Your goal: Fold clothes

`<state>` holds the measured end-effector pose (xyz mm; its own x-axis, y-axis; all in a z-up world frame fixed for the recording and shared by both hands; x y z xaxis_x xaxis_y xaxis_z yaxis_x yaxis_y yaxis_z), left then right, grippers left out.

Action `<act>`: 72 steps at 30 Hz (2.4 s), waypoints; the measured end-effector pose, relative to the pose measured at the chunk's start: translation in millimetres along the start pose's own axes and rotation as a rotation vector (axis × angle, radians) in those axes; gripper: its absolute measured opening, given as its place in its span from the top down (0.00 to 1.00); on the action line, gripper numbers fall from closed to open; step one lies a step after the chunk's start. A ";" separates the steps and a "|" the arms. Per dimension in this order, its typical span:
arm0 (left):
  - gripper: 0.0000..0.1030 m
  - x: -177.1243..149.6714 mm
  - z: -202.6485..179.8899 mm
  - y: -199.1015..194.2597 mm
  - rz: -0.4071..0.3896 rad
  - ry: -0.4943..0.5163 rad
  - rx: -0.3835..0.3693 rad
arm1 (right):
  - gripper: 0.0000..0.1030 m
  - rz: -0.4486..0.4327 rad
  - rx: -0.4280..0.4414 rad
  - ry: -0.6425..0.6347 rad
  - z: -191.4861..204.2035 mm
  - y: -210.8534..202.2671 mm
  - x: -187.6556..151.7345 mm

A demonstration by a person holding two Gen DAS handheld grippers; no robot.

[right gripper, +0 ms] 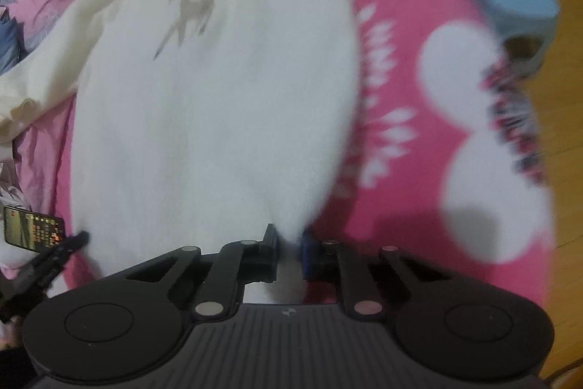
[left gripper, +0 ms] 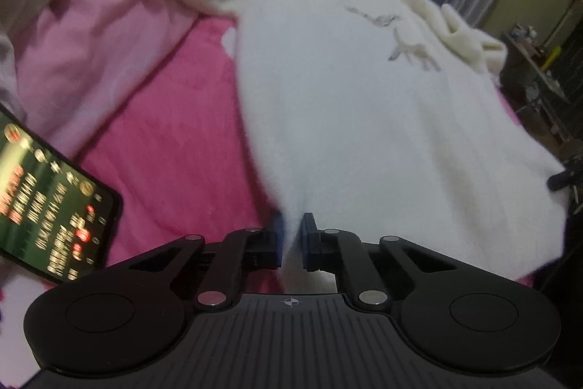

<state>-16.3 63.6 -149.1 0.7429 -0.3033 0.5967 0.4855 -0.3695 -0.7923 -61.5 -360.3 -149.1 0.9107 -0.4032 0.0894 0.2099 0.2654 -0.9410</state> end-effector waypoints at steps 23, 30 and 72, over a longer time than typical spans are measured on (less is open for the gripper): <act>0.88 -34.9 -16.0 20.5 0.155 -0.035 -0.171 | 0.58 -0.292 -0.035 -0.213 42.1 -32.9 -21.7; 0.94 -17.7 -23.7 1.7 0.072 -0.059 -0.252 | 0.58 -0.233 0.144 -0.221 78.4 -6.7 -47.4; 0.67 29.3 -86.5 9.5 -0.121 0.291 -0.331 | 0.91 -0.060 0.470 0.236 75.0 75.9 -38.8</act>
<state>-29.8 -24.8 -128.2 0.5070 -0.4574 0.7306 0.3524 -0.6635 -0.6600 -54.2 -258.8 -199.5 0.7985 -0.6019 0.0117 0.4457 0.5780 -0.6836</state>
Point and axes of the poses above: each gripper's, at about its wrist camera, not at the fingertips, and y roughly the way its jaws point, z to its left, x to its top, the point moved 8 cm from there along y, roughly the way its jaws point, and after that the axes turned 13 degrees about y, right-handed, at the moved point
